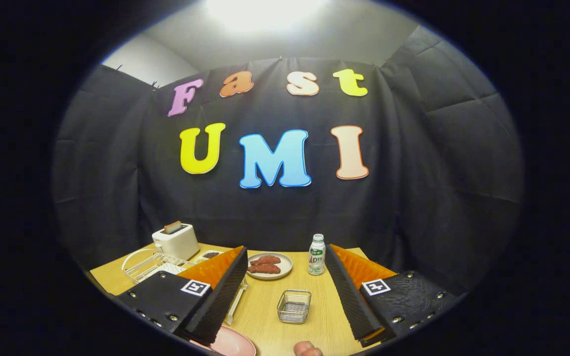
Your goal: Take the plate from the dish rack, then take the spoon from the basket and place it into the plate.
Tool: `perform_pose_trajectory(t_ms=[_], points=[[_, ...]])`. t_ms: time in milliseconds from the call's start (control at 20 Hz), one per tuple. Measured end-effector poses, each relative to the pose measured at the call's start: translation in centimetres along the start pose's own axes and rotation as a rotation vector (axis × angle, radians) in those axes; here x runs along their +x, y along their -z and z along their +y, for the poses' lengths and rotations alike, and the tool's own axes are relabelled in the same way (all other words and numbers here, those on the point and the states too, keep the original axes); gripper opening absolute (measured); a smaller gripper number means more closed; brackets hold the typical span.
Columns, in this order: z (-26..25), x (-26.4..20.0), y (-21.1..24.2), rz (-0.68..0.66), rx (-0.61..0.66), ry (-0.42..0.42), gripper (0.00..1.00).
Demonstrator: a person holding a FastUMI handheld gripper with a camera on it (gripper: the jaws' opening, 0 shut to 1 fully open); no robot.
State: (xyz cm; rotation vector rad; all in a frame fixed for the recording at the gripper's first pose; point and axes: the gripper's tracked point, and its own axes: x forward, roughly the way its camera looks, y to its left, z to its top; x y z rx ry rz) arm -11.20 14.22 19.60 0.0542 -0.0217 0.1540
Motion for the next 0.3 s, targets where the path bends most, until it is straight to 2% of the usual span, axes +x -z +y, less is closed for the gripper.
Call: perform_pose_trajectory(t_ms=[300], points=[[-3.8,1.4,0.6,-0.021,-0.031,0.035,0.97]])
